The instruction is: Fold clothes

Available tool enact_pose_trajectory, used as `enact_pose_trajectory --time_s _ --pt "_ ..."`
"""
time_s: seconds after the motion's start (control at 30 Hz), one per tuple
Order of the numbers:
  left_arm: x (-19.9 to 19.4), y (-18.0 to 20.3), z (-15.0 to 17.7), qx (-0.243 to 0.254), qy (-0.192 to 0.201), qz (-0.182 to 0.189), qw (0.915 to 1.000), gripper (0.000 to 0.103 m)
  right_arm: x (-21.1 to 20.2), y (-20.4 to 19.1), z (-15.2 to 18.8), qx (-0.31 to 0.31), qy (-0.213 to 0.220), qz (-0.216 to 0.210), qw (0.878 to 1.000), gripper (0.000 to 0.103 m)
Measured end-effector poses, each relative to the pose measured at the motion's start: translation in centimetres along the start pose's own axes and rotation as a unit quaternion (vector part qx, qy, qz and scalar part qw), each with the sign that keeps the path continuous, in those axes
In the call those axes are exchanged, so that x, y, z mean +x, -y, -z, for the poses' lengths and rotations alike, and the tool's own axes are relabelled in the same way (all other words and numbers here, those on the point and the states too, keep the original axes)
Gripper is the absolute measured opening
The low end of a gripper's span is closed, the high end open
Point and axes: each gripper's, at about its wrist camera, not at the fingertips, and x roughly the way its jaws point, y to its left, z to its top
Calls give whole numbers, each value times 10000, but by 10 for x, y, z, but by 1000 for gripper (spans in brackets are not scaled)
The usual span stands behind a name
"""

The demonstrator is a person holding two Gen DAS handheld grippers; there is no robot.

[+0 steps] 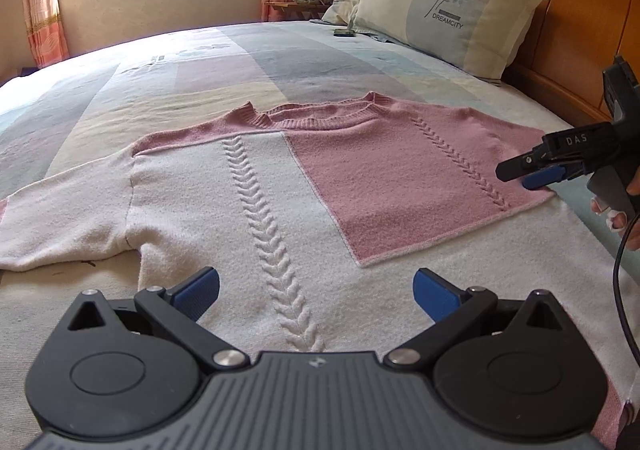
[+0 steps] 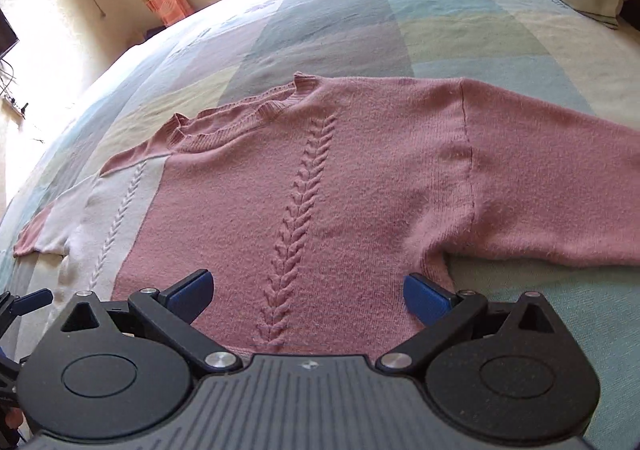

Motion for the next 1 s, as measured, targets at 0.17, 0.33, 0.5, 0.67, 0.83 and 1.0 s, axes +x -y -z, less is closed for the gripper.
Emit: enact_pose_trajectory --time_s 0.17,0.33,0.5,0.67,0.83,1.0 --pt "-2 3 0 -27 12 137 9999 102 -32 0 20 165 96 121 9997 103" --pt "8 8 5 -93 -143 363 9992 102 -45 -17 39 -33 148 229 9996 103" --pt "23 14 12 -117 -412 463 9980 102 -33 -16 72 43 303 408 9987 103" --pt "24 16 15 -162 -368 423 9983 102 -35 -18 85 451 733 588 9946 103" --pt "23 8 14 -400 -318 555 9972 102 -24 -45 97 13 786 1319 9881 103" --pt "24 5 14 -586 -266 609 9961 102 -19 -58 113 -210 1054 1692 9797 103"
